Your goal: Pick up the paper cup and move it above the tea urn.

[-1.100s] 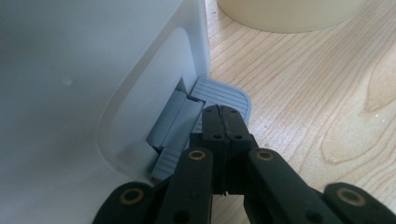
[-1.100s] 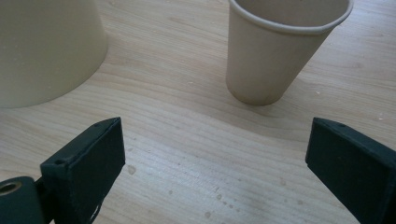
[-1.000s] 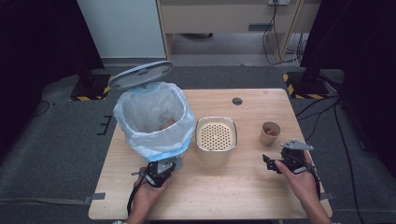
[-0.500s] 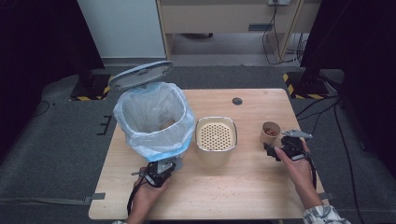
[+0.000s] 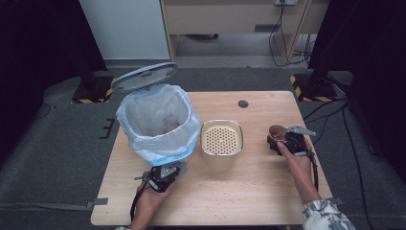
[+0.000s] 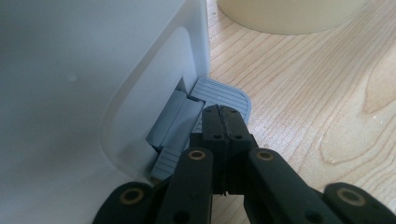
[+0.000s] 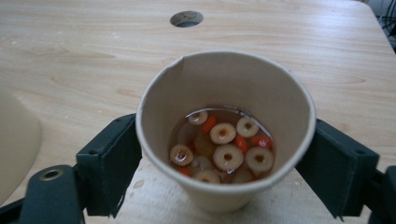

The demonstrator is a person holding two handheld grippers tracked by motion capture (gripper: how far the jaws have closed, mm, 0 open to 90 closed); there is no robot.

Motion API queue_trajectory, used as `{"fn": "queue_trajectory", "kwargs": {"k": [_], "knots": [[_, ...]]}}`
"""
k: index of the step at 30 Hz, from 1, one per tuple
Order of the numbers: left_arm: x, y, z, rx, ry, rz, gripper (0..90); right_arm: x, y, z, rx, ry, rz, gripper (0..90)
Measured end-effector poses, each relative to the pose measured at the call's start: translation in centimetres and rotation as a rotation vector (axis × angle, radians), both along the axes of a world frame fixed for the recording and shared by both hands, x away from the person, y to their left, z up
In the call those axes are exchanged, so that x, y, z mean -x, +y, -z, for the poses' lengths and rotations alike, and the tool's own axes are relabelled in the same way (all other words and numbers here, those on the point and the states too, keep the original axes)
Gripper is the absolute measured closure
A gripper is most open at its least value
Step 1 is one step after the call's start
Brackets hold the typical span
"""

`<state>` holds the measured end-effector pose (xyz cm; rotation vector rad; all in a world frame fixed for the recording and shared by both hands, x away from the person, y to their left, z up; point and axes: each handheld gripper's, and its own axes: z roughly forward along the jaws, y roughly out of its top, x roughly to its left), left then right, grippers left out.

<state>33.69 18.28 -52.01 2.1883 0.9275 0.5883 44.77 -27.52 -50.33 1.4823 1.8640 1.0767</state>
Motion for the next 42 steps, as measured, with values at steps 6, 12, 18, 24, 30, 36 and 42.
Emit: {"fn": "queue_trajectory", "kwargs": {"k": [6,12,18,24,30,36,42], "knots": [[0.0,0.0,0.0,0.001,0.0,0.0,89.2,-0.7,0.1,0.9,0.015,0.002,0.005,20.5],[0.0,0.0,0.0,0.001,-0.001,-0.002,89.2,-1.4,0.2,1.5,0.008,-0.03,0.007,22.2],[0.0,0.0,0.0,0.002,-0.001,-0.003,89.2,-1.6,0.5,2.0,0.055,-0.065,0.006,23.2],[0.0,0.0,0.0,0.005,0.001,-0.004,89.2,-1.3,0.3,1.8,0.068,-0.068,-0.031,31.8],[0.0,0.0,0.0,0.011,0.002,-0.005,89.2,-0.7,0.0,0.5,0.069,-0.082,-0.075,33.3],[0.0,0.0,0.0,0.011,0.003,-0.006,89.2,-0.5,0.2,-1.6,0.098,-0.095,-0.126,34.0],[0.0,0.0,0.0,0.012,0.003,-0.006,89.2,-0.6,0.8,-3.8,0.121,-0.101,-0.187,34.4]]}}
